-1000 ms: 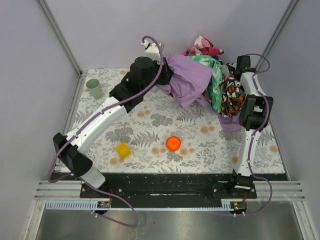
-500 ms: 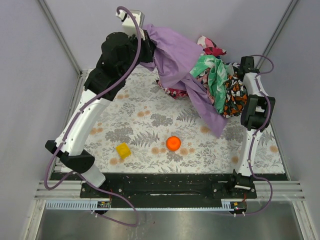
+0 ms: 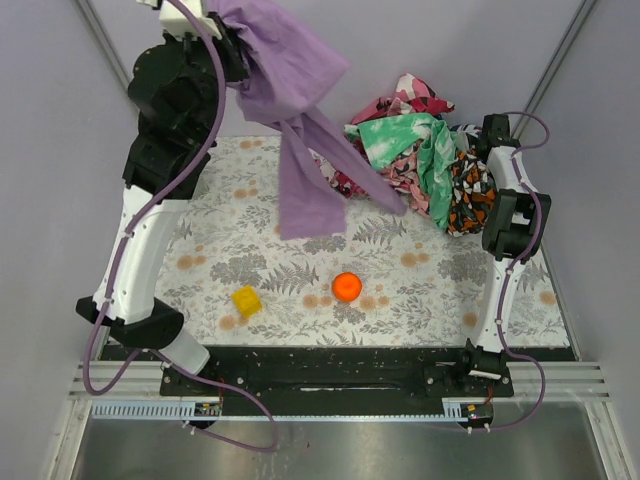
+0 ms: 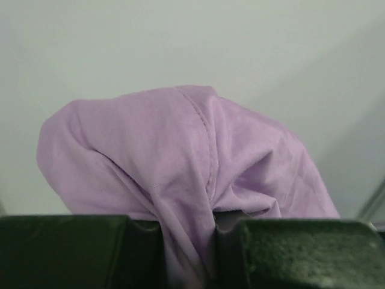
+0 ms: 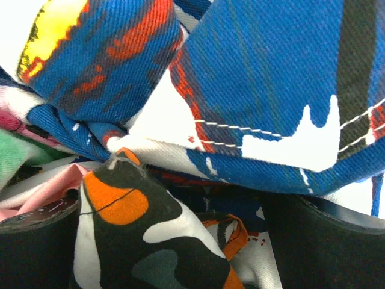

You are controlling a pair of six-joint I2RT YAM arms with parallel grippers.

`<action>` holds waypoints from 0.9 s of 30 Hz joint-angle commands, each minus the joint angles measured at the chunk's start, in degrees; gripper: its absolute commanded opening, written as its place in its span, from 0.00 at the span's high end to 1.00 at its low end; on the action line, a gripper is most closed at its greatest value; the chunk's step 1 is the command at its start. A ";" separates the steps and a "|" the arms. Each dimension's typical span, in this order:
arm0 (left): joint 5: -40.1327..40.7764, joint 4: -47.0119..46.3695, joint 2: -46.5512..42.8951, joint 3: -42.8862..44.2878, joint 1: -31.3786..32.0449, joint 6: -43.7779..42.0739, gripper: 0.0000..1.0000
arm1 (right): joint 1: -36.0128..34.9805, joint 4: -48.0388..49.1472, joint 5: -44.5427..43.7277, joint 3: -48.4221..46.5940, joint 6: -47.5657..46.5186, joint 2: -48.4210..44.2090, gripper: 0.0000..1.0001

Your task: Pick out a specific cloth from the pile

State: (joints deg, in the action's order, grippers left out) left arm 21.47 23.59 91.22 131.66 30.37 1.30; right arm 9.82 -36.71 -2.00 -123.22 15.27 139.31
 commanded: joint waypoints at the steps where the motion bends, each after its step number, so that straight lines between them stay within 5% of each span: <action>1: 8.39 -15.94 -5.18 5.27 -1.10 -5.34 1.00 | 3.89 -1.70 -12.15 -0.18 -2.00 3.78 0.04; 6: 7.88 -14.63 -6.31 6.34 -1.81 -7.02 1.00 | 3.97 -1.96 -11.10 -0.36 -1.82 3.78 0.03; 10: 4.73 -16.56 -8.17 -1.56 -1.81 -5.09 1.00 | 3.97 -1.53 -9.78 0.43 -1.91 2.73 0.03; 17: 2.70 -8.75 0.80 7.56 -1.81 -2.19 1.00 | 3.97 0.85 -9.34 3.51 -2.61 -0.09 0.03; 27: -1.09 -10.67 1.24 1.07 -1.89 2.74 1.00 | 3.97 1.55 -8.11 5.09 -2.96 -0.35 0.02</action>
State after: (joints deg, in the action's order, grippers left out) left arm 21.69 21.37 94.78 133.82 28.69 2.35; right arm 10.33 -34.41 -1.17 -120.92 15.22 138.63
